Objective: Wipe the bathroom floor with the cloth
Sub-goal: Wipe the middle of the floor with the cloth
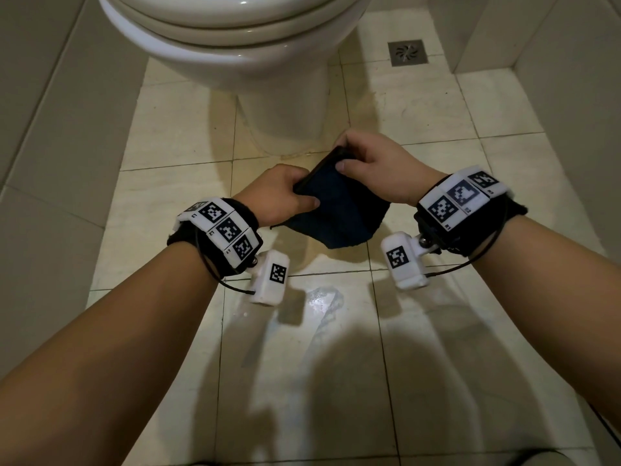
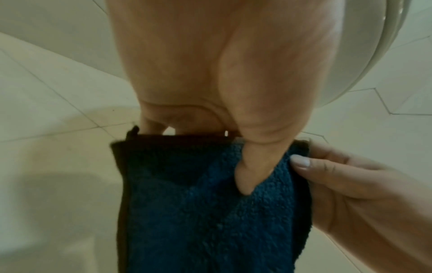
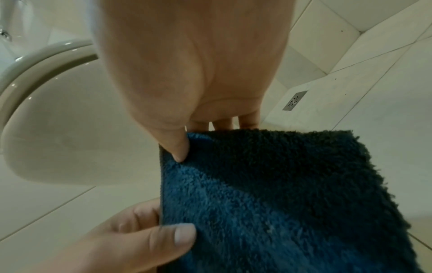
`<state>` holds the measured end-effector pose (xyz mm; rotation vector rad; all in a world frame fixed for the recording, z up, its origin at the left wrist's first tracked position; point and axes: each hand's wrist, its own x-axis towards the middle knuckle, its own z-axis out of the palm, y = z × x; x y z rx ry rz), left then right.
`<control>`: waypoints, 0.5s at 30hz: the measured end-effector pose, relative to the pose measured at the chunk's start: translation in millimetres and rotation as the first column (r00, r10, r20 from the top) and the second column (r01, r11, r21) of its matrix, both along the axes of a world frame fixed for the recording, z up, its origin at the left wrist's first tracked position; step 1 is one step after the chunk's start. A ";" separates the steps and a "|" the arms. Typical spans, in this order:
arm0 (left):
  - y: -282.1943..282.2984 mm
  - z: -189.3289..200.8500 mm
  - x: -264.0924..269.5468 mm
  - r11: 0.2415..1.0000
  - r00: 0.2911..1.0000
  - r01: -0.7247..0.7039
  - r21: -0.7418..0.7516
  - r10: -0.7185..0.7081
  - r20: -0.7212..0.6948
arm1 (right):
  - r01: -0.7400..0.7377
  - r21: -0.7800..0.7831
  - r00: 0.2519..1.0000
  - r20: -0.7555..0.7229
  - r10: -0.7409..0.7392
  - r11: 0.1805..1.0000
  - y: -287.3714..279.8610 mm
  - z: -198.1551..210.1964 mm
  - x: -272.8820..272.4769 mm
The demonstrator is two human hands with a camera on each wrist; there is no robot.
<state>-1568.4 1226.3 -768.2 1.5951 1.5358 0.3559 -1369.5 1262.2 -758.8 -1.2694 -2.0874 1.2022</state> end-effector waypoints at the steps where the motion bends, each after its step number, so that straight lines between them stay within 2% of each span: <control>1: -1.6 -0.6 1.9 0.999 0.999 -0.033 -0.015 0.034 0.016 | 0.012 0.033 1.000 0.023 -0.012 0.999 -1.1 -1.1 -0.3; 5: -2.5 -1.3 6.3 0.980 0.981 -0.185 -0.078 0.189 0.050 | 0.045 0.138 0.996 0.066 -0.054 0.989 -7.4 -6.1 -5.0; 9: -0.1 2.8 8.2 0.938 0.940 -0.301 -0.169 0.322 0.112 | 0.022 0.179 0.998 0.055 -0.032 0.984 -14.4 -14.1 -11.3; 12: 0.7 5.6 7.5 0.849 0.836 -0.412 -0.333 0.497 0.233 | -0.010 0.200 0.999 0.045 0.001 0.980 -22.9 -22.0 -17.7; 15: -0.5 7.8 5.8 0.808 0.772 -0.413 -0.420 0.555 0.309 | -0.040 0.232 0.999 0.035 0.033 0.972 -32.0 -30.9 -22.4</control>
